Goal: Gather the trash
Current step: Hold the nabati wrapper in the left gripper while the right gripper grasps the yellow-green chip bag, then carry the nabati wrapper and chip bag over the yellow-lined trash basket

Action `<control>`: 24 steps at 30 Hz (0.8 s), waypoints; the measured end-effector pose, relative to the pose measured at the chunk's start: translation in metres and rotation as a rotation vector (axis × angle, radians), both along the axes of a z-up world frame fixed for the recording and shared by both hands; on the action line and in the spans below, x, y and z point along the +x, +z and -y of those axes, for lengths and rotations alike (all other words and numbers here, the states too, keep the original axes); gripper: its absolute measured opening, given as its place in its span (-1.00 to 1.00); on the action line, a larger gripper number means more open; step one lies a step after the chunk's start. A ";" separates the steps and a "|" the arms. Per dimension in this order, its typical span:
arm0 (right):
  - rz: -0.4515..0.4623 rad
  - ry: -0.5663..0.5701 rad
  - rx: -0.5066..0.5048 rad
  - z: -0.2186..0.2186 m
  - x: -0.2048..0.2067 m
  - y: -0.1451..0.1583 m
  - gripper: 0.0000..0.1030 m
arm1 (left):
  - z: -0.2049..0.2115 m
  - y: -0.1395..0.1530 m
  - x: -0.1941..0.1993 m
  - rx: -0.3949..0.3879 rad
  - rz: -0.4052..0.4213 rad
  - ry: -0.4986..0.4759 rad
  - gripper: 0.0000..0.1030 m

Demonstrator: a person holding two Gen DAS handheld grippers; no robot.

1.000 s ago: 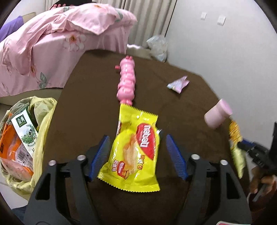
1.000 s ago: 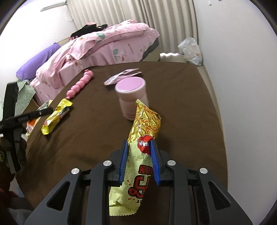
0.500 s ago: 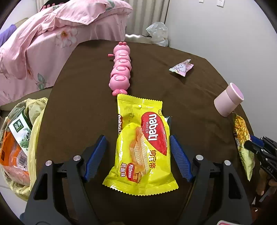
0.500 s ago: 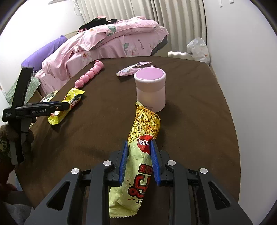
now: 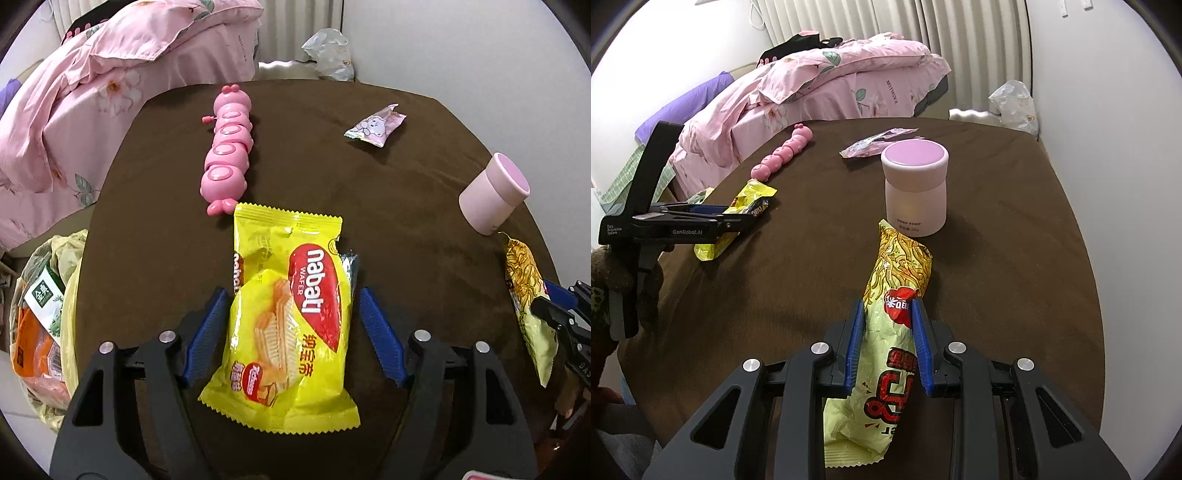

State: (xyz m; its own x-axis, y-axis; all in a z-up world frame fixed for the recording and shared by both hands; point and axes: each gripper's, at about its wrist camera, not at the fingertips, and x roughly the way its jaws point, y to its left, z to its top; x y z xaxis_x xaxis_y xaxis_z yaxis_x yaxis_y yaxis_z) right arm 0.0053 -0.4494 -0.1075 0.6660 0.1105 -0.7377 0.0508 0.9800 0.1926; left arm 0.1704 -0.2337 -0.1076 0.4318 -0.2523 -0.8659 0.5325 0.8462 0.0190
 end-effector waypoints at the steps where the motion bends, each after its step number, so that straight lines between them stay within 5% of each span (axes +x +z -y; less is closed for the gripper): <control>1: 0.002 0.001 0.000 0.000 0.000 0.000 -0.50 | -0.004 0.002 0.000 -0.005 -0.007 0.012 0.14; 5: 0.016 0.012 -0.008 -0.005 -0.002 0.005 -0.50 | -0.019 0.008 -0.002 -0.090 -0.067 0.033 -0.26; 24: 0.182 0.166 -0.094 -0.064 0.000 0.078 -0.50 | -0.088 0.097 -0.065 -0.210 0.163 0.084 -0.27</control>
